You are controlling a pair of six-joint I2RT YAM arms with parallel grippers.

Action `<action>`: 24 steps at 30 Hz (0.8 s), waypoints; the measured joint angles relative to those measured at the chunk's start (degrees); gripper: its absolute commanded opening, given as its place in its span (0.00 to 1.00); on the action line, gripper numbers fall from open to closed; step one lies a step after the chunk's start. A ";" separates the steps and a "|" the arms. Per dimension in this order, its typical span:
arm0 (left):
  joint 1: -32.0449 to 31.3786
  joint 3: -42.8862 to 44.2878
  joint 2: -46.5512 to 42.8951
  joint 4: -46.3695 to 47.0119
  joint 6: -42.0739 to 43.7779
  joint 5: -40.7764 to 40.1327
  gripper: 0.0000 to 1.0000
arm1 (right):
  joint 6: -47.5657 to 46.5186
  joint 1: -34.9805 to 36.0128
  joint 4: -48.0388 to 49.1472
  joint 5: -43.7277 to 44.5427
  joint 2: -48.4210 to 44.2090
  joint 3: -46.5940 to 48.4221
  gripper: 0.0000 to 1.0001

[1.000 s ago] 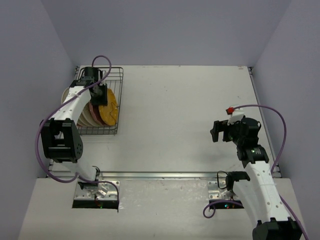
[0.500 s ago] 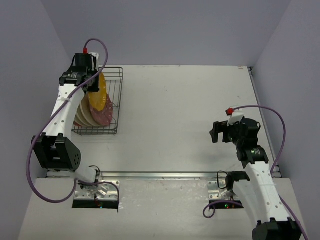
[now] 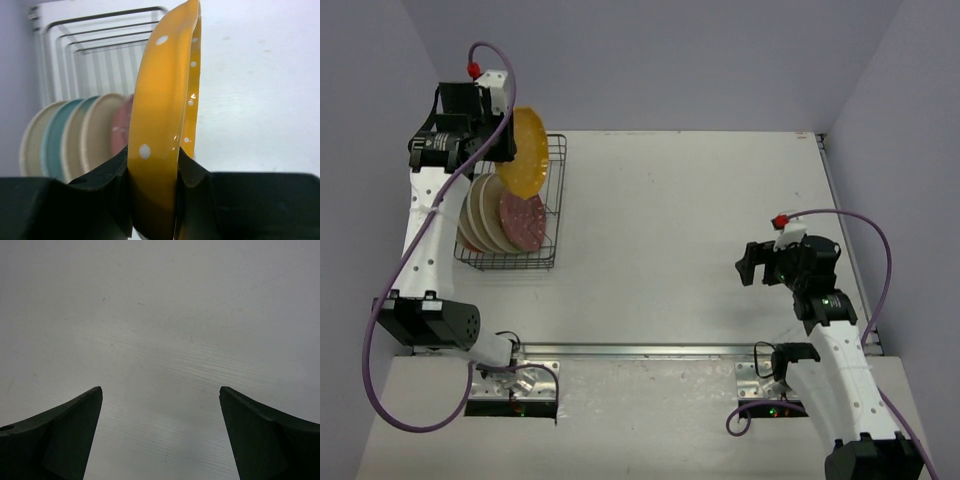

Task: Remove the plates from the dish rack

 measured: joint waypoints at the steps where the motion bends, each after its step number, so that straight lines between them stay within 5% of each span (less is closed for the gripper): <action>1: -0.01 0.03 -0.58 0.27 -0.40 3.56 0.00 | 0.66 -0.01 0.10 -1.34 0.15 0.32 0.99; 12: -0.69 -14.07 -6.07 3.32 -4.88 46.20 0.00 | 19.59 1.31 13.40 -27.89 16.37 15.51 0.97; 24: -4.94 -24.05 -6.13 10.95 -8.42 56.09 0.00 | 26.44 16.90 17.44 -34.26 38.55 35.39 0.93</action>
